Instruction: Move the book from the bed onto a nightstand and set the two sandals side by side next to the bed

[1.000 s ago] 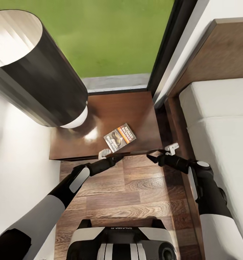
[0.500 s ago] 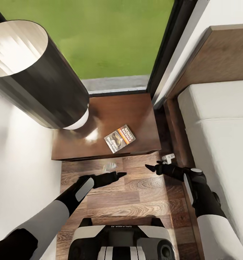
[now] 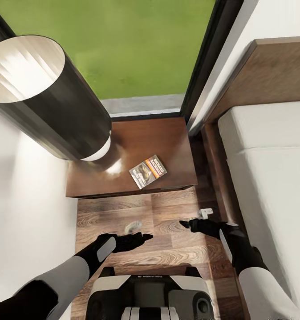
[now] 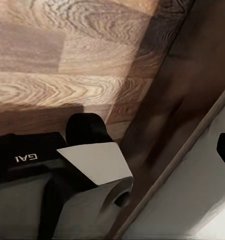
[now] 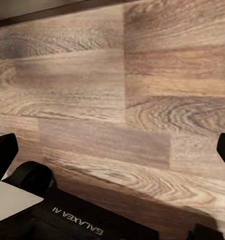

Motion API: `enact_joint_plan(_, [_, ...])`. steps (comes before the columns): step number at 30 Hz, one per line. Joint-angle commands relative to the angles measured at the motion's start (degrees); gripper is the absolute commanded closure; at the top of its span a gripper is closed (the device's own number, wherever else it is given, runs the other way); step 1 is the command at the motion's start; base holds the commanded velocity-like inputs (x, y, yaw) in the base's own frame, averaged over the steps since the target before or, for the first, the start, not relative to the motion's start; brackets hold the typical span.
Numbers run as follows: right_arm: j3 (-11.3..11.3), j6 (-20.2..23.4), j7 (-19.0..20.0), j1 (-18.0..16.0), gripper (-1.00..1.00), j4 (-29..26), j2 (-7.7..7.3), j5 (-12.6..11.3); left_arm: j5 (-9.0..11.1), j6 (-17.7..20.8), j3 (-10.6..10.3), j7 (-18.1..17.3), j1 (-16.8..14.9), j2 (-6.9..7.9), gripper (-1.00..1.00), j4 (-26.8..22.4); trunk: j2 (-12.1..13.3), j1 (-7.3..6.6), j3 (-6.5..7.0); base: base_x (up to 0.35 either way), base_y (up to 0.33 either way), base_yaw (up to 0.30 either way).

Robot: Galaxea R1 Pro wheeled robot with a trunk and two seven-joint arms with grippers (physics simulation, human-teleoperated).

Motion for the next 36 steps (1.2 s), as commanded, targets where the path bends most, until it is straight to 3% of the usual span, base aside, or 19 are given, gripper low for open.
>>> enact_joint_plan(1, [-0.19,-0.01,-2.46,-0.02,-1.00,1.93,0.05,0.45,0.20,-0.25,-0.16,0.01,-0.02,-0.25,-1.00,2.62,0.39,-0.22,0.16,0.000,0.000,0.000])
enact_joint_plan(10, [-0.05,-2.57,-11.62,-0.02,-1.00,10.28,0.06,0.43,0.28,-0.58,-0.16,0.24,0.00,-0.31,-1.00,8.63,4.00,-2.20,1.78,0.000,0.000,0.000])
enact_joint_plan(19, [-0.02,-4.53,-18.61,-0.02,-1.00,16.66,0.05,0.40,0.07,-1.36,-0.15,5.88,1.20,-0.31,-1.00,10.52,7.61,-4.18,3.40,0.000,0.000,0.000])
enact_joint_plan(28, [-0.20,-16.06,-25.10,-0.02,-1.00,30.59,0.06,0.34,0.12,-3.82,-0.32,8.74,4.94,0.59,-1.00,10.68,11.22,-6.15,5.01,0.000,0.000,0.000])
enact_joint_plan(31, [-0.18,-20.05,-28.97,-0.02,-1.00,35.92,0.04,0.36,0.05,-4.99,-0.38,10.22,6.23,1.01,-1.00,10.69,12.43,-6.81,5.55,0.000,0.000,0.000])
enact_joint_plan(36, [-0.37,-21.86,-34.45,-0.02,-1.00,39.19,0.05,0.14,0.02,-6.98,-0.49,12.14,8.02,1.27,-1.00,10.73,14.43,-7.91,6.45,0.000,0.000,0.000])
